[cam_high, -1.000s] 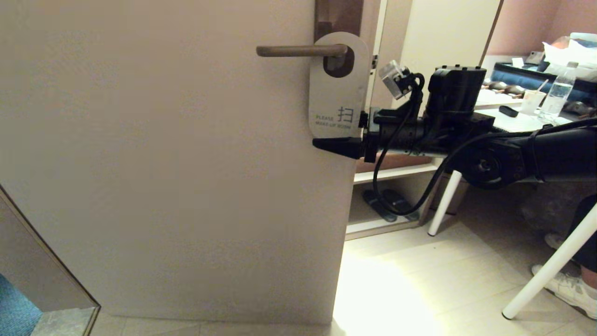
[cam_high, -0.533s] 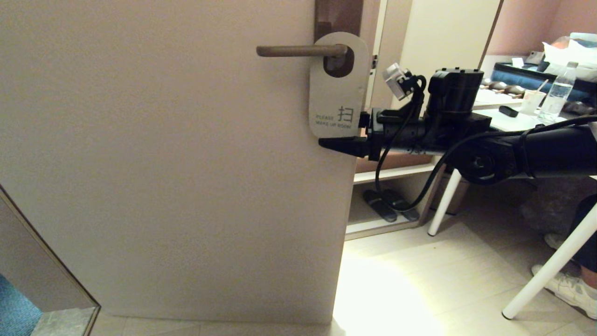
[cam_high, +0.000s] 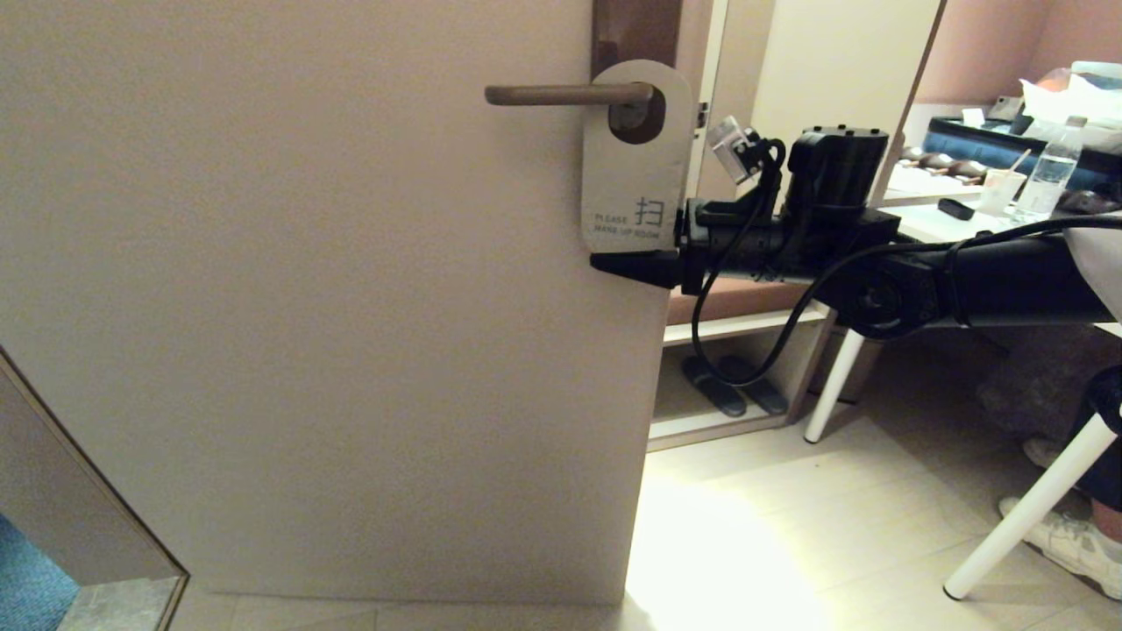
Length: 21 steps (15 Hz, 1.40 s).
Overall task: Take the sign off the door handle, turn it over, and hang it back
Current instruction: Take down the sign
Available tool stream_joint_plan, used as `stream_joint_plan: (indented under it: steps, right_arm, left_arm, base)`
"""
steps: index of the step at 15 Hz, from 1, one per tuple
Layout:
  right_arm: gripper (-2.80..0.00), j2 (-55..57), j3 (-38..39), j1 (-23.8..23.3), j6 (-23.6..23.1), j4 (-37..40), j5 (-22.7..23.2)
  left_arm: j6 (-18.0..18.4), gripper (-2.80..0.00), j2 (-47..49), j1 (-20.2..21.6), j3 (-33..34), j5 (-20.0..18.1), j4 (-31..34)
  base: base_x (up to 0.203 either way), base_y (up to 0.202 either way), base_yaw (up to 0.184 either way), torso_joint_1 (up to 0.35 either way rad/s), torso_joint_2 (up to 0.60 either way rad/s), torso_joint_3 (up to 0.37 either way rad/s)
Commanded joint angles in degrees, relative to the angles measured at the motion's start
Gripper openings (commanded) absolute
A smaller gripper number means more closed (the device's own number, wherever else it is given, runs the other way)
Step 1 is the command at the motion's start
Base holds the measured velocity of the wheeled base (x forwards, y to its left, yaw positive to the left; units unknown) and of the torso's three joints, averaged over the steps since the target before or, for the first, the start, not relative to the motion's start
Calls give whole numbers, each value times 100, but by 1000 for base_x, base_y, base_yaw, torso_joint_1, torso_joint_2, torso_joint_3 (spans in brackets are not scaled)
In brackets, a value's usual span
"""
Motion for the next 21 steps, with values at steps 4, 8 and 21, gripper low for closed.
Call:
stream_joint_plan:
  steps: [4, 8, 21]
  right_arm:
    - [0, 84, -53, 128, -5, -18, 51]
    - [0, 75, -23, 201, -5, -18, 51]
    - [0, 22, -6, 219, -76, -36, 43]
  left_arm:
    - [2, -280, 7, 4, 0, -2, -1]
    - [2, -280, 7, 4, 0, -2, 3]
    - [2, -280, 7, 4, 0, -2, -1]
  base:
    - [0, 0, 0, 0, 0, 0]
    - [0, 0, 0, 0, 0, 0]
    - [0, 0, 0, 0, 0, 0]
